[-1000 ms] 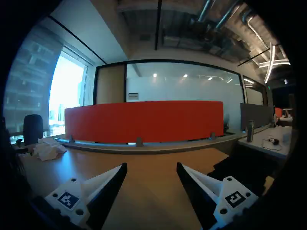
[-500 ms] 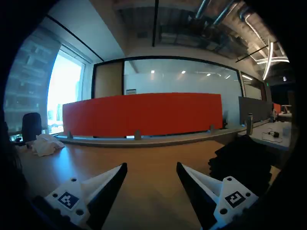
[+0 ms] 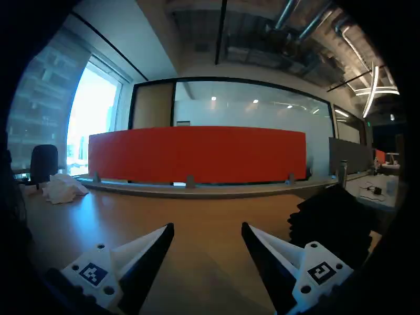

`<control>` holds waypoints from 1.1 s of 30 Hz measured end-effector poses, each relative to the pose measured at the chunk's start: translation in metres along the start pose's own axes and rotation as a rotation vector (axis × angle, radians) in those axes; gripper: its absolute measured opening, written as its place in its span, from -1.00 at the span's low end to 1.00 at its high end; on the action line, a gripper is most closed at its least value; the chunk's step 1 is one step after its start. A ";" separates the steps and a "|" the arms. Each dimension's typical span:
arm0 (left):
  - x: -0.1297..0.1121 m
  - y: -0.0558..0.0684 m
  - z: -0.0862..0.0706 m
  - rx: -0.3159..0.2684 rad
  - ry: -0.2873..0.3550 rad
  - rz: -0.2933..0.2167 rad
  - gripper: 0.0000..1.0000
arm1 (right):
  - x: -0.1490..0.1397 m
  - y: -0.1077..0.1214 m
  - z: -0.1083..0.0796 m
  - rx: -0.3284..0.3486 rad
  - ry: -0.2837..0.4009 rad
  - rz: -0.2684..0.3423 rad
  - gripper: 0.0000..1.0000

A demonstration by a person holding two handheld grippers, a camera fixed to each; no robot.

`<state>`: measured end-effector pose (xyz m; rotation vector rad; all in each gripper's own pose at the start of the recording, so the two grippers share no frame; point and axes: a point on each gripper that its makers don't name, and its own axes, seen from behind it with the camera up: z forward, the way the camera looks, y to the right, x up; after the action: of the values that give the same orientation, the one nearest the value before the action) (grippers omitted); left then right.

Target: Fold towel

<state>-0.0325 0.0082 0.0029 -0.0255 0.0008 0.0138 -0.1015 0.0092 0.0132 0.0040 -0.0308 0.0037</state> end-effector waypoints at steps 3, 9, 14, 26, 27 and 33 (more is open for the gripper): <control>0.000 0.000 0.000 0.000 0.000 0.000 1.00 | 0.001 -0.001 -0.001 -0.001 0.006 0.001 0.99; 0.000 0.000 0.000 0.000 0.000 0.000 0.99 | 0.003 -0.002 -0.003 0.003 0.014 0.002 0.99; 0.000 0.000 0.000 0.000 0.000 0.000 0.99 | 0.004 -0.004 -0.005 0.011 0.016 0.003 0.98; 0.000 0.000 0.000 0.000 0.000 0.000 0.99 | 0.004 -0.004 -0.005 0.017 0.017 0.004 0.99; 0.000 0.000 0.000 0.000 0.000 0.000 0.99 | 0.004 -0.004 -0.005 0.017 0.017 0.004 0.99; 0.000 0.000 0.000 0.000 0.000 0.000 0.99 | 0.004 -0.004 -0.005 0.014 0.017 0.004 0.99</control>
<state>-0.0324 0.0082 0.0028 -0.0254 0.0009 0.0138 -0.0978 0.0057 0.0087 0.0177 -0.0137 0.0083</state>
